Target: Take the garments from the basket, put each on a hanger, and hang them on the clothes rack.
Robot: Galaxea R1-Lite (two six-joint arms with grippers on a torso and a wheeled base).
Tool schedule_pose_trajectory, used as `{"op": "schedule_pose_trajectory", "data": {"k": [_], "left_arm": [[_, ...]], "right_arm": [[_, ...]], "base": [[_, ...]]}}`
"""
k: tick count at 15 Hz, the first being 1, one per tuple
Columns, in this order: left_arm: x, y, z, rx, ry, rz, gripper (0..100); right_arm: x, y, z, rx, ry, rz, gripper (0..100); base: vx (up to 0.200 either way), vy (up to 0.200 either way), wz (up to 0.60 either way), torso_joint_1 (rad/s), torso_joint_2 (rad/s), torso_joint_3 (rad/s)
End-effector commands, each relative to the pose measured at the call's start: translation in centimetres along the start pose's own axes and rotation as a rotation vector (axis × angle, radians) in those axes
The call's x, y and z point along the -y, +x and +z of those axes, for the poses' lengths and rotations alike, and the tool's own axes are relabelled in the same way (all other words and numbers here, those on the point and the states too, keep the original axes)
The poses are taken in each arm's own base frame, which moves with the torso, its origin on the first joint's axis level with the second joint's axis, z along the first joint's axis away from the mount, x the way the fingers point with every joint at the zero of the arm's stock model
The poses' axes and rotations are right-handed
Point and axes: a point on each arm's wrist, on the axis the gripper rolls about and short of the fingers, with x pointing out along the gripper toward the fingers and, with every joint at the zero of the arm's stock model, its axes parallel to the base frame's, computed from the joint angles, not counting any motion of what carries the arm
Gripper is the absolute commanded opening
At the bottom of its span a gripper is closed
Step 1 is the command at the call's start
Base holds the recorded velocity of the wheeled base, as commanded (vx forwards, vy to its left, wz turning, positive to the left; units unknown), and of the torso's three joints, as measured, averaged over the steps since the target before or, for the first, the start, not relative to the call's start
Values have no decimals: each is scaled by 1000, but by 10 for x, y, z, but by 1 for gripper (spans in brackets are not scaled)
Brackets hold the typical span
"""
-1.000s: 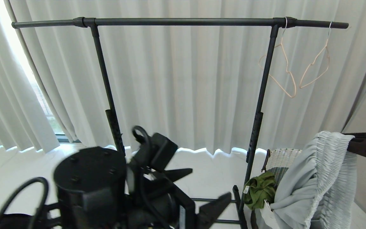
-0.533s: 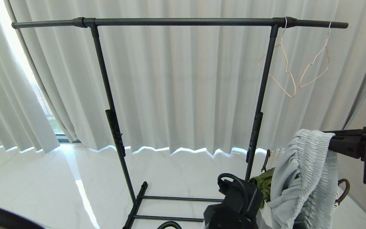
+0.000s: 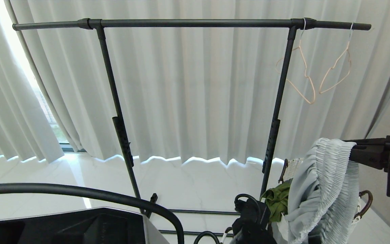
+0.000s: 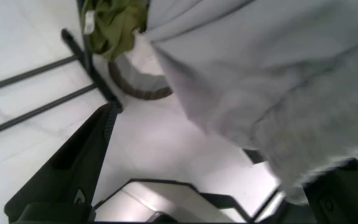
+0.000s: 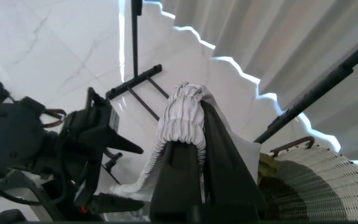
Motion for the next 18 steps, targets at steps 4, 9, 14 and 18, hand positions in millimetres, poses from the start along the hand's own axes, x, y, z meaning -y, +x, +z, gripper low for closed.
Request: {"op": "schedule_pose_trajectory", "data": {"k": [4,9,14,18], "left_arm": [[-9,3,-10,-31,2,34,0],[3,-84,20,99,22,32,0],[8,-246,109,179,127,36,0],[17,-314,168,216,124,83,0]], "right_arm": [[2,-1,-1,-1,5,-16,0],[17,3,-11,-47,45,-97,0],[22,7,-10,-46,51,-113,0],[25,9,3,-1,39,-118,0]], "base": [[0,0,0,0,0,0],[0,0,0,0,0,0],[0,0,0,0,0,0],[0,0,0,0,0,0]]}}
